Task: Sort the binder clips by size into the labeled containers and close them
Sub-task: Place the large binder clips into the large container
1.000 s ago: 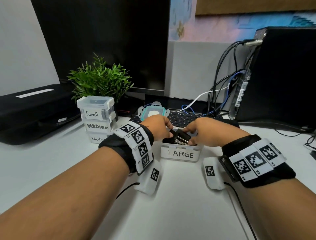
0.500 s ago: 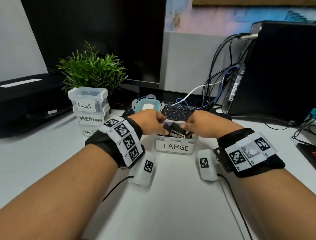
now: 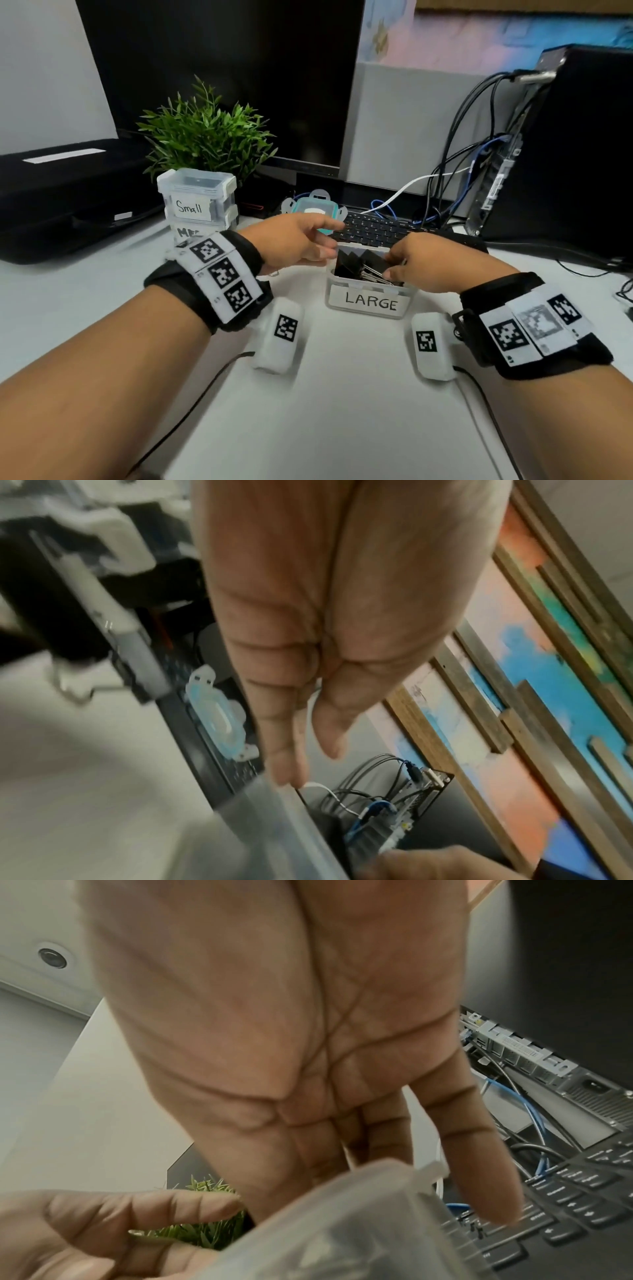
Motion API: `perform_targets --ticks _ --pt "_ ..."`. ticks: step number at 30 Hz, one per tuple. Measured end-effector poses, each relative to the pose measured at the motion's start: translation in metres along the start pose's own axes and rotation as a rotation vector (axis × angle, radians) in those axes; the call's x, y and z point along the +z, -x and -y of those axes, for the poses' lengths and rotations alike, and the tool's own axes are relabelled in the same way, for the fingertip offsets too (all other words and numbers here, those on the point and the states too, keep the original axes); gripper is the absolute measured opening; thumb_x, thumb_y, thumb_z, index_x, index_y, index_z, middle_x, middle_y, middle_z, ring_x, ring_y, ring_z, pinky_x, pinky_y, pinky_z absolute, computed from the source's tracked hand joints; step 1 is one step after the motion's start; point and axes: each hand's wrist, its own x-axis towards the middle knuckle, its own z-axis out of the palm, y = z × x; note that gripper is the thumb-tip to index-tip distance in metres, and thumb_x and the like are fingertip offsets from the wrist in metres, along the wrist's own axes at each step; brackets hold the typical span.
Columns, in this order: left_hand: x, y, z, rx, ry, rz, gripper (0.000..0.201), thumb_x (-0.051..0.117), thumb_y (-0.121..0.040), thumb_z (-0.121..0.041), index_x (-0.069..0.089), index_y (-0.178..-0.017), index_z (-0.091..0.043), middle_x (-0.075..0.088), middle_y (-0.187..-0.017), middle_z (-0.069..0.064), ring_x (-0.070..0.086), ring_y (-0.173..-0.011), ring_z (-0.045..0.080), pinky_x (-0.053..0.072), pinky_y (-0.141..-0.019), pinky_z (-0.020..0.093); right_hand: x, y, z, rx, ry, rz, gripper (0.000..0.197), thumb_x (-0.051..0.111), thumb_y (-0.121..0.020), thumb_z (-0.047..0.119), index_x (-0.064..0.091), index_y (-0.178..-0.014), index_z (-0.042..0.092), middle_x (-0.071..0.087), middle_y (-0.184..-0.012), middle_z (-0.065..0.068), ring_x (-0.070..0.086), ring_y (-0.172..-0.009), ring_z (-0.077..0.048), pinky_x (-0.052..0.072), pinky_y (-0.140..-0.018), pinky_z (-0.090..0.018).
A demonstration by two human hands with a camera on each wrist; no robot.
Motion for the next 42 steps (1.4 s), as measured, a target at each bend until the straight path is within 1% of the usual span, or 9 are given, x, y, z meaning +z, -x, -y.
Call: perform_targets --ticks 6,9,15,21,26,31,36,39,42 --pt "-0.029 0.016 -0.006 -0.168 -1.055 0.014 0.022 0.063 -0.087 -0.023 0.061 -0.109 -0.022 0.058 -0.094 -0.005 0.054 -0.081 0.013 0.046 -0.071 0.022 -0.001 0.002 0.002 -0.013 0.03 -0.002 0.019 0.058 -0.091 0.03 0.067 -0.104 0.021 0.064 -0.091 -0.002 0.058 -0.086 -0.019 0.043 -0.066 -0.027" --pt "-0.029 0.02 -0.006 -0.338 -1.114 0.121 0.043 0.073 -0.077 -0.04 0.057 -0.114 -0.025 0.057 -0.104 -0.005 0.059 -0.085 0.015 0.05 -0.073 0.025 -0.002 0.005 0.004 -0.014 0.042 -0.006 0.021 0.057 -0.091 0.031 0.066 -0.106 0.019 0.063 -0.093 -0.002 0.056 -0.086 -0.019 0.041 -0.067 -0.027" --pt "-0.016 0.018 -0.003 -0.445 -1.308 0.151 0.059 0.081 -0.069 -0.035 0.055 -0.121 -0.024 0.055 -0.106 -0.006 0.046 -0.068 0.005 0.037 -0.055 0.019 -0.003 0.004 0.003 -0.019 0.055 -0.018 0.024 0.058 -0.091 0.03 0.066 -0.111 0.019 0.063 -0.093 -0.003 0.057 -0.087 -0.019 0.041 -0.062 -0.025" --pt "-0.004 0.011 -0.001 -0.444 -1.394 0.135 0.047 0.072 -0.08 -0.024 0.055 -0.124 -0.021 0.055 -0.122 -0.003 0.054 -0.105 0.018 0.04 -0.076 0.024 -0.004 0.007 0.001 -0.031 0.05 -0.01 0.024 0.058 -0.09 0.027 0.066 -0.112 0.02 0.062 -0.093 -0.002 0.055 -0.085 -0.018 0.038 -0.057 -0.02" --pt "0.008 0.008 0.003 -0.4 -1.461 0.171 0.028 0.065 -0.08 -0.016 0.058 -0.105 -0.028 0.05 -0.096 -0.005 0.044 -0.081 0.017 0.034 -0.053 0.021 -0.007 0.01 0.001 -0.032 0.029 -0.005 0.027 0.058 -0.091 0.027 0.065 -0.117 0.022 0.064 -0.105 -0.003 0.058 -0.095 -0.019 0.045 -0.074 -0.027" --pt "0.007 0.01 0.008 -0.357 -1.473 0.146 0.028 0.059 -0.084 -0.022 0.059 -0.112 -0.022 0.059 -0.106 -0.005 0.049 -0.087 0.013 0.038 -0.063 0.022 -0.008 0.01 -0.003 -0.035 0.057 -0.007 0.034 0.057 -0.092 0.026 0.06 -0.125 0.021 0.061 -0.117 -0.003 0.057 -0.103 -0.02 0.043 -0.078 -0.025" --pt "-0.001 0.018 -0.008 -0.344 -1.286 0.06 0.022 0.062 -0.083 -0.029 0.061 -0.104 -0.022 0.056 -0.078 -0.011 0.051 -0.064 0.006 0.041 -0.051 0.017 -0.014 0.008 -0.001 -0.019 0.149 0.027 0.039 0.05 -0.094 0.012 0.054 -0.133 0.013 0.055 -0.132 -0.006 0.053 -0.118 -0.024 0.045 -0.098 -0.032" --pt "-0.005 0.018 -0.029 -0.284 -1.094 -0.029 0.019 0.062 -0.08 -0.022 0.061 -0.099 -0.023 0.066 -0.092 0.001 0.062 -0.07 0.016 0.054 -0.057 0.025 -0.013 0.007 -0.003 -0.044 0.146 -0.019 0.034 0.047 -0.091 0.004 0.06 -0.123 0.007 0.06 -0.124 -0.01 0.056 -0.112 -0.027 0.048 -0.096 -0.036" --pt "0.002 0.013 -0.048 -0.187 -0.945 -0.107 0.013 0.06 -0.081 -0.015 0.058 -0.09 -0.024 0.063 -0.085 0.001 0.058 -0.062 0.015 0.048 -0.048 0.022 -0.013 0.009 -0.004 -0.038 0.148 -0.032 0.036 0.045 -0.091 0.002 0.06 -0.124 0.008 0.06 -0.124 -0.01 0.056 -0.112 -0.027 0.047 -0.093 -0.031"
